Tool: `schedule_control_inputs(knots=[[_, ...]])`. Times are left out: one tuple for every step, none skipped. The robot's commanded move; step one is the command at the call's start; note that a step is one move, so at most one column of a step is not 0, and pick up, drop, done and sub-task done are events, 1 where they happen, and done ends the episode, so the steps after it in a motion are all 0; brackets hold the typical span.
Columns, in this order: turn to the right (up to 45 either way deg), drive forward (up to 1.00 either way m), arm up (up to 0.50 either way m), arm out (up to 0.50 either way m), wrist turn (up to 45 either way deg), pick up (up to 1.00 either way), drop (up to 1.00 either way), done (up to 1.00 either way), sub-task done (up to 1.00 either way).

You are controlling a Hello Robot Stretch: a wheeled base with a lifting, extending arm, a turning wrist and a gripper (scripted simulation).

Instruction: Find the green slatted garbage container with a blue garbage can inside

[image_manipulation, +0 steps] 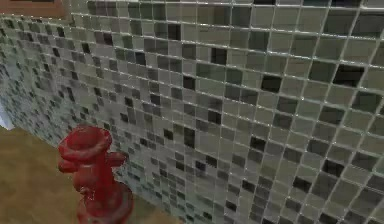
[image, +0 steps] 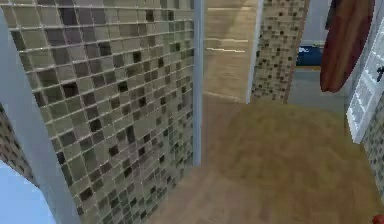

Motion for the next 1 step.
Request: schedule_control_inputs(knots=[[-45.0,0.00,0.00,0.00,0.0,0.00,0.00,0.00,0.00]])
